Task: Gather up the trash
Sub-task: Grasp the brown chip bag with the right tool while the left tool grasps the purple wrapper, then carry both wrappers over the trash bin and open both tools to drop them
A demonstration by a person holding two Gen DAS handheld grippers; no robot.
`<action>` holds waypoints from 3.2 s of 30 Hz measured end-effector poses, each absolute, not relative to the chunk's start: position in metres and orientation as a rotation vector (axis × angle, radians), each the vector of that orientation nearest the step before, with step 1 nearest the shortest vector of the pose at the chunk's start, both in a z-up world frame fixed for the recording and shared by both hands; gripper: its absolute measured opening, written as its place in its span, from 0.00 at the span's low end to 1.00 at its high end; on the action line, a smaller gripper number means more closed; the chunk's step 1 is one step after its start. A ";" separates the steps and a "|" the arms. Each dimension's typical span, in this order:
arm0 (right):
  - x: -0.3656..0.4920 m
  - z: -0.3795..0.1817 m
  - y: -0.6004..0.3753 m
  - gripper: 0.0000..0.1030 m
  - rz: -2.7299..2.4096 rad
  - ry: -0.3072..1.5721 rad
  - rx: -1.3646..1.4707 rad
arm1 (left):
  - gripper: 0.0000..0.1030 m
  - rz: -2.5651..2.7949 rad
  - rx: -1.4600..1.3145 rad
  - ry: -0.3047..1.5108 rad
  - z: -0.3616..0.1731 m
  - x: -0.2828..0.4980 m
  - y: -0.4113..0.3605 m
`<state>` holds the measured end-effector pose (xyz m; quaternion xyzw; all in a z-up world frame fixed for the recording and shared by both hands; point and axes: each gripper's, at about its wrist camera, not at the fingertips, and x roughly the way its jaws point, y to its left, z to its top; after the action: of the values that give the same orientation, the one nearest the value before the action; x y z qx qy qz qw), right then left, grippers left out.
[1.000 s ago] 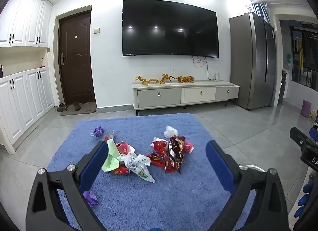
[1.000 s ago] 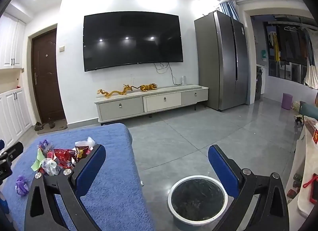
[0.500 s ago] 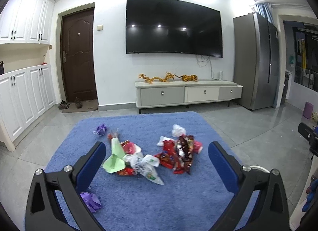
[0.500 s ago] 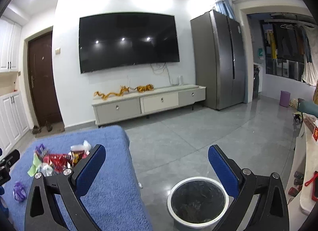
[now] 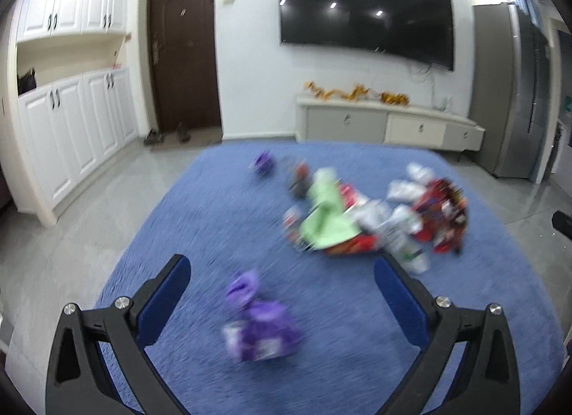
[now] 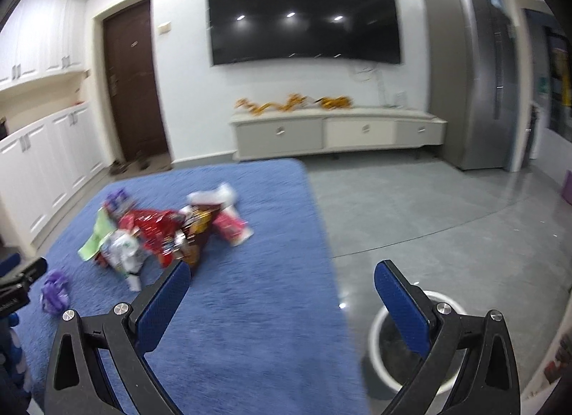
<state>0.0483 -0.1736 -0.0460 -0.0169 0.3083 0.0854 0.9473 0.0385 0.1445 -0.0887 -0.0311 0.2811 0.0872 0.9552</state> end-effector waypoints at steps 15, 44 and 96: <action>0.161 -0.089 -0.104 0.59 0.403 0.817 0.104 | 0.70 0.112 -0.191 0.762 -0.122 0.048 0.178; 0.079 -0.070 -0.184 0.21 0.489 0.783 0.239 | 0.41 -0.047 -0.111 0.710 -0.073 0.027 0.111; 0.054 -0.135 -0.474 0.23 -0.114 0.820 0.514 | 0.45 -0.736 0.185 0.868 -0.113 0.182 -0.301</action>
<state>0.0537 -0.4742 -0.1350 0.2468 0.3942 -0.0550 0.8836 0.1825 -0.3012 -0.1132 0.0875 0.4103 -0.3479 0.8384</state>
